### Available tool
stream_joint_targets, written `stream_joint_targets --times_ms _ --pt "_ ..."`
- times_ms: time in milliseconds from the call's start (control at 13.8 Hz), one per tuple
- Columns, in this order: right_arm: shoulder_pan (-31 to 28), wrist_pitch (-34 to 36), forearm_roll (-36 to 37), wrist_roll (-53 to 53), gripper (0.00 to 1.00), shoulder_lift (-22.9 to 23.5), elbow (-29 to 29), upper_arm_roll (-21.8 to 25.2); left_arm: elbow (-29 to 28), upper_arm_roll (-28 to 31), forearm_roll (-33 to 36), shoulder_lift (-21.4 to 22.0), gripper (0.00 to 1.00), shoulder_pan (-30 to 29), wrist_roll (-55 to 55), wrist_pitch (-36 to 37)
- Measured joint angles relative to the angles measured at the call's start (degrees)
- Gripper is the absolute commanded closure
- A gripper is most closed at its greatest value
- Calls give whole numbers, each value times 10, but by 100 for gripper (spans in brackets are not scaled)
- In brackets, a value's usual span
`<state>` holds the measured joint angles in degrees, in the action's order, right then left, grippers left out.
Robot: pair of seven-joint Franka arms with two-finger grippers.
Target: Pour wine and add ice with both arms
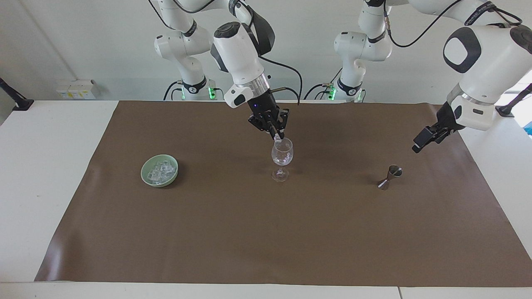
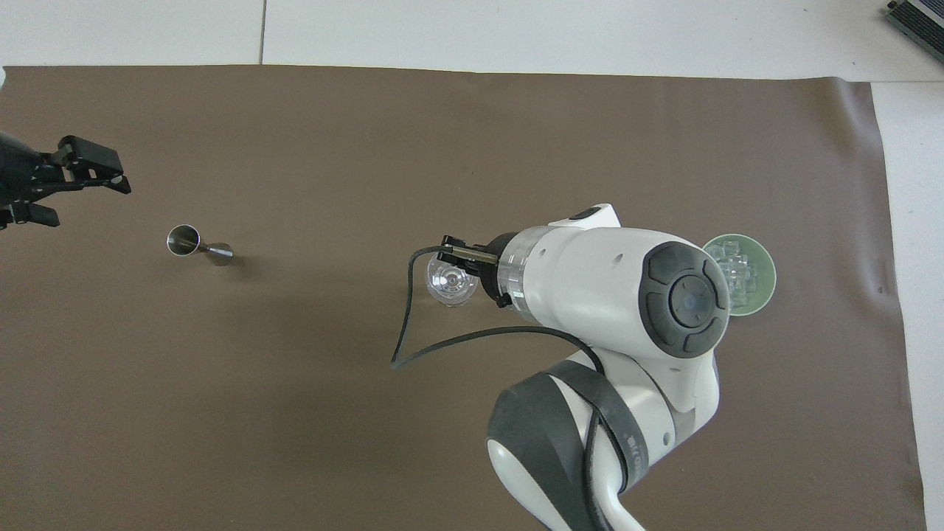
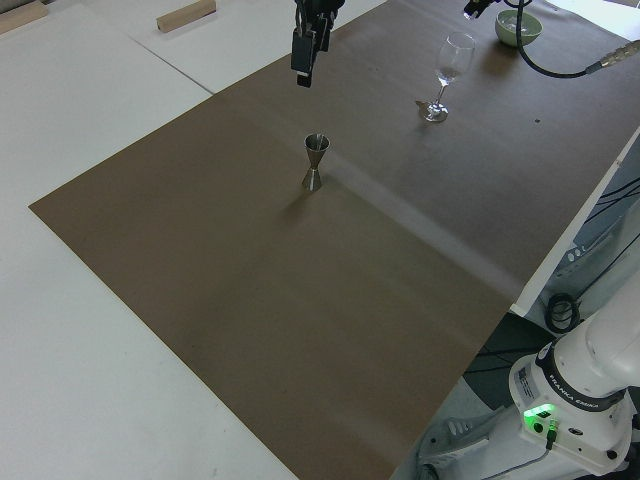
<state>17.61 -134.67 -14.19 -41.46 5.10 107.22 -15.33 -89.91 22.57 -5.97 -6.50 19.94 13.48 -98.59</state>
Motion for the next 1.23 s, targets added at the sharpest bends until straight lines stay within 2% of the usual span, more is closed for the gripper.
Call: stream_joint_targets --times_ms 363,508,653,726,871,944,1016,1089,1234 --pt "15 0 0 0 100 10 4 0 0 4 34 25 0 -1 -94 0" --pt "15 0 0 0 94 12 6 0 0 2 54 33 0 -6 -106 0" --pt "15 0 0 0 87 13 6 0 0 -36 55 43 0 -42 -114 2" --pt "15 0 0 0 76 13 6 0 0 -72 55 49 0 -73 -115 4" --pt "15 0 0 0 47 14 6 0 0 -140 55 60 0 -125 -115 13" --pt "15 0 0 0 38 14 6 0 0 -158 55 65 0 -136 -115 23" --pt "15 0 0 0 24 14 6 0 0 -165 55 70 0 -137 -115 34" --pt "15 0 0 0 20 14 6 0 0 -169 55 75 0 -137 -115 47" --pt "15 0 0 -1 20 14 6 0 -1 -172 55 86 0 -137 -115 73"
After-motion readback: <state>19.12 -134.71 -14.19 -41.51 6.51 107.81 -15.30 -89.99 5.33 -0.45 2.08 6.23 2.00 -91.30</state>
